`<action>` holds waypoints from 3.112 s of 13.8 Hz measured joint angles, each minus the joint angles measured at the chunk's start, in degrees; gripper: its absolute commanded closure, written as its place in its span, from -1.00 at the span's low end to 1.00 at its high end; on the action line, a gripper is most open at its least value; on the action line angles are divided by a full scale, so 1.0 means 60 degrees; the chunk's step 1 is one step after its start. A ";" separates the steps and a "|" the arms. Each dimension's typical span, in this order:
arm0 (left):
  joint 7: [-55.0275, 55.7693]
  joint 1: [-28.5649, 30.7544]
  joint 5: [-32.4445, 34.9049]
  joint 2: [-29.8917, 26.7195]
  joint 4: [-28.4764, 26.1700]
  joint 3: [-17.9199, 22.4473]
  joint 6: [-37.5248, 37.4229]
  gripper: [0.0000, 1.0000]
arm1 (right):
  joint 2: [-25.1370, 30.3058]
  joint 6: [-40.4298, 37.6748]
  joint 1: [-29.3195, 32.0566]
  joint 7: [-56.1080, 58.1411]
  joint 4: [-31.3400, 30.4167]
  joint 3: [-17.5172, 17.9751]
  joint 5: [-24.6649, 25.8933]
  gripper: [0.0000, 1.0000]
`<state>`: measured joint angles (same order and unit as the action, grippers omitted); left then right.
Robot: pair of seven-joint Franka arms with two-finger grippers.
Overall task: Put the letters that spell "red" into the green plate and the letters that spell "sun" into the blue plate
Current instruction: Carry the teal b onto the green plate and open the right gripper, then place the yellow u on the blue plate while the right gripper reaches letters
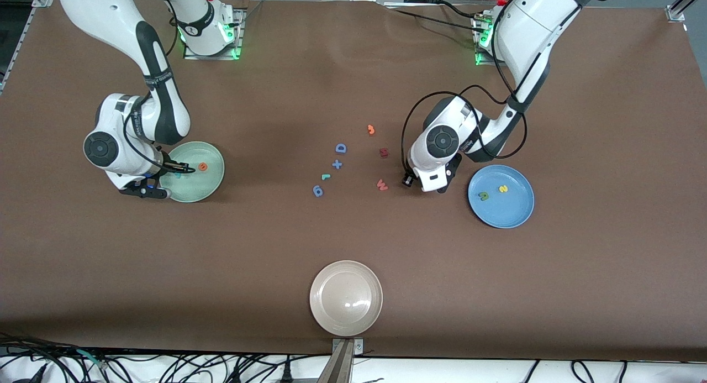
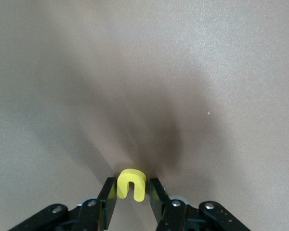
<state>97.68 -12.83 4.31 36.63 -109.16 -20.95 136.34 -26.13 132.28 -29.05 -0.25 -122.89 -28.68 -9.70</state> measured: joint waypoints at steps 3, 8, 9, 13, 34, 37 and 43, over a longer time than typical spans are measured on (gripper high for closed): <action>0.0003 0.0000 0.0000 -0.0002 -0.0005 0.0000 0.0003 0.62 | -0.0032 0.0025 -0.0014 0.0005 0.0003 0.0019 -0.0068 -0.95; 0.0003 0.0007 0.0000 -0.0069 -0.0037 -0.0009 0.0061 0.82 | 0.0383 -0.1070 -0.0103 -0.0603 0.0469 0.0216 -0.0266 -0.97; 0.0003 0.0007 0.0000 -0.0069 -0.0037 -0.0009 0.0061 0.82 | 0.0546 -0.1544 -0.0127 -0.1072 0.0763 0.0405 -0.0300 -0.97; -0.0165 0.0070 0.0000 -0.0177 0.0074 0.0014 -0.0348 0.81 | 0.0810 -0.2541 -0.0237 -0.3195 0.1956 0.1375 -0.0839 -0.96; -0.7161 0.2878 0.1321 -0.1207 0.0012 0.0161 -0.3407 0.31 | -0.2335 0.0561 -0.2858 -1.1382 0.4280 0.3221 -0.2001 -0.69; -0.7463 0.3053 0.1340 -0.1120 0.0010 0.0169 -0.3406 -1.00 | -0.2437 0.0560 -0.3032 -1.1597 0.4278 0.3221 -0.2002 -0.53; -0.7544 0.3148 0.1342 -0.1100 0.0148 0.0096 -0.3393 -1.00 | -0.2575 0.0561 -0.3061 -1.1611 0.4203 0.3220 -0.2002 -0.21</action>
<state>52.42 6.05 12.36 30.03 -108.28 -20.38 115.99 -41.59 135.64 -47.42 -69.91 -97.67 -9.36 -21.72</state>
